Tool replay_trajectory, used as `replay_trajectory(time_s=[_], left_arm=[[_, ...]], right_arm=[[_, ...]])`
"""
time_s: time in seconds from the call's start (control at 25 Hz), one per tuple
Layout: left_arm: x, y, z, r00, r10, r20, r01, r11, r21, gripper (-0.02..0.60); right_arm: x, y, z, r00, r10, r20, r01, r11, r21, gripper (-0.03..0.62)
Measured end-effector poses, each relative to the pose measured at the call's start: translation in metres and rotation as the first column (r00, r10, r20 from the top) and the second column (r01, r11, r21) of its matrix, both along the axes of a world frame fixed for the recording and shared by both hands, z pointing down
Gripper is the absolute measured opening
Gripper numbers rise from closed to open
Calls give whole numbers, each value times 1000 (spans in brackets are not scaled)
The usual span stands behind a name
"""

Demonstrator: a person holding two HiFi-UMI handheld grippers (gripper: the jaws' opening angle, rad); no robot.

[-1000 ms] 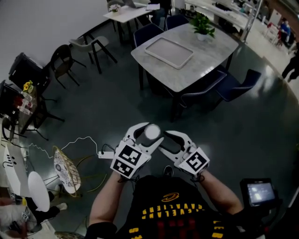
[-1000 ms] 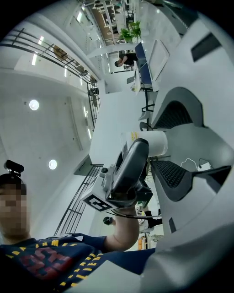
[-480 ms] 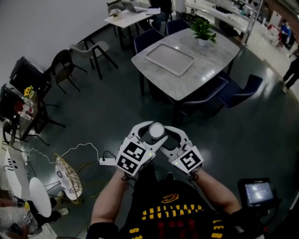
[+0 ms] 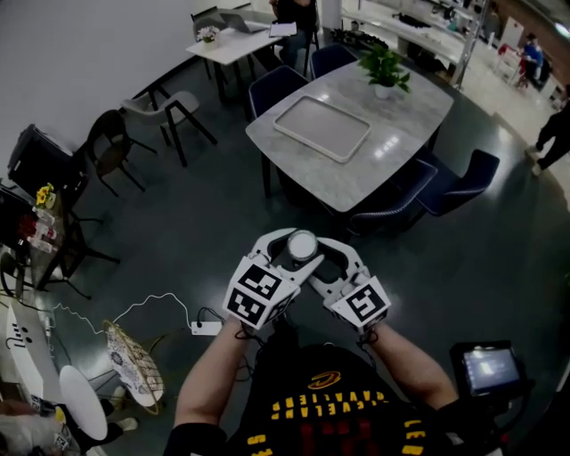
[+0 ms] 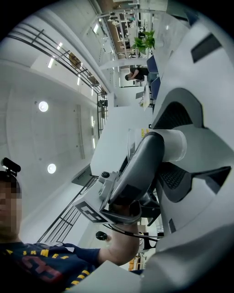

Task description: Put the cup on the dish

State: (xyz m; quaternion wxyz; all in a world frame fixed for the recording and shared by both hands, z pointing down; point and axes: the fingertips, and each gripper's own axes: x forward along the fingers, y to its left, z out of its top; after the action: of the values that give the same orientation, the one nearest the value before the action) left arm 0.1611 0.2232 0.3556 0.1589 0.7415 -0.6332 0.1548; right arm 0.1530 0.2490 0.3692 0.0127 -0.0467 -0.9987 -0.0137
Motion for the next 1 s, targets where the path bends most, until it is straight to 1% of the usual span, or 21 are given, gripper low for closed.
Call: replay_trajectory(time_s=[0.16, 0.32, 0.48, 0.64, 1.0], left_arm=[[-28, -9, -5, 1000, 19, -8, -19, 1000, 9, 264], [-63, -17, -1, 999, 44, -7, -44, 999, -1, 264], [-92, -23, -2, 997, 75, -16, -75, 997, 6, 264], [-119, -29, -3, 994, 103, -26, -103, 995, 10, 264], [-164, -43, 5, 986, 161, -43, -161, 987, -1, 264]], right_arm=[[-30, -9, -1, 1000, 21, -6, -21, 1000, -5, 230], [-64, -18, -3, 999, 54, -5, -54, 998, -19, 230], [-94, -24, -3, 997, 77, -17, -76, 997, 11, 230], [-122, -32, -4, 994, 105, -28, -105, 994, 20, 230], [-168, -46, 5, 984, 165, -63, -165, 986, 8, 230]])
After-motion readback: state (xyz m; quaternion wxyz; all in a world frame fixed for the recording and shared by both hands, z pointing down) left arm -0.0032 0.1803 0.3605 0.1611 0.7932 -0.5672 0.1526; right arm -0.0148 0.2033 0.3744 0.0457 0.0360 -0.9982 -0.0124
